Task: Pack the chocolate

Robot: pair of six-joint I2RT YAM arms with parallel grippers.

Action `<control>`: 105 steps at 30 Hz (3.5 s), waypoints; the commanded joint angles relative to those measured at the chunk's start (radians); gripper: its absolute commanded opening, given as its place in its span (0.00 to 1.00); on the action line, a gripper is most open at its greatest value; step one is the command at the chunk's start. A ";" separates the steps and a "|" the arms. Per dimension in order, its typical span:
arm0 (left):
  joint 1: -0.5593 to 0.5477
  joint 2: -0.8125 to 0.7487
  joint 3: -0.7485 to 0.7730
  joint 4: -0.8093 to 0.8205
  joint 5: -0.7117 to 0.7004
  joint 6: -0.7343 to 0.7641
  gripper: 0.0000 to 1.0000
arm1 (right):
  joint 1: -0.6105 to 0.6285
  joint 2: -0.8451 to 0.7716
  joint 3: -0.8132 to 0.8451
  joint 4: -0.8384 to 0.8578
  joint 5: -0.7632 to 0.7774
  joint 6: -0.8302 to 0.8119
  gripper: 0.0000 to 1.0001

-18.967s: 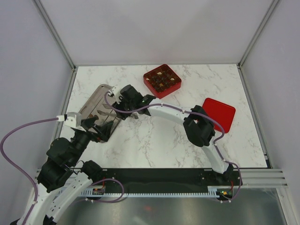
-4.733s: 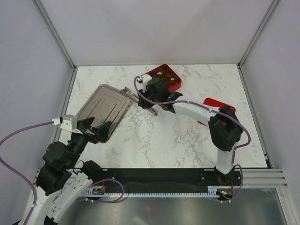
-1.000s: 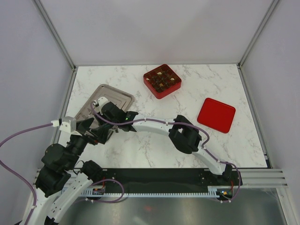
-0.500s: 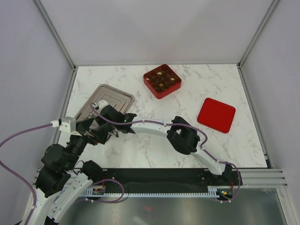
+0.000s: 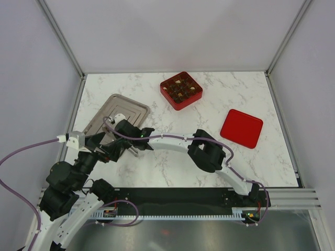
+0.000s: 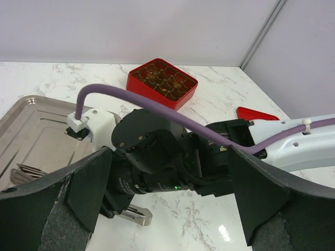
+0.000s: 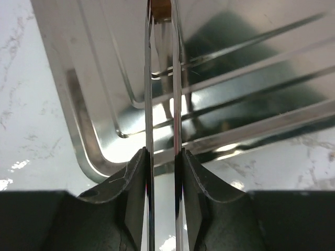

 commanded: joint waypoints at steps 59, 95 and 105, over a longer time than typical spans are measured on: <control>0.002 0.020 0.003 0.051 -0.012 0.026 1.00 | -0.779 -0.562 -0.457 -0.210 0.026 0.007 0.36; 0.002 0.027 0.005 0.051 -0.017 0.026 1.00 | -0.776 -0.660 -0.437 -0.246 -0.003 -0.001 0.45; 0.002 0.050 0.002 0.051 0.002 0.026 1.00 | -0.657 -0.910 -0.686 -0.286 -0.011 0.056 0.45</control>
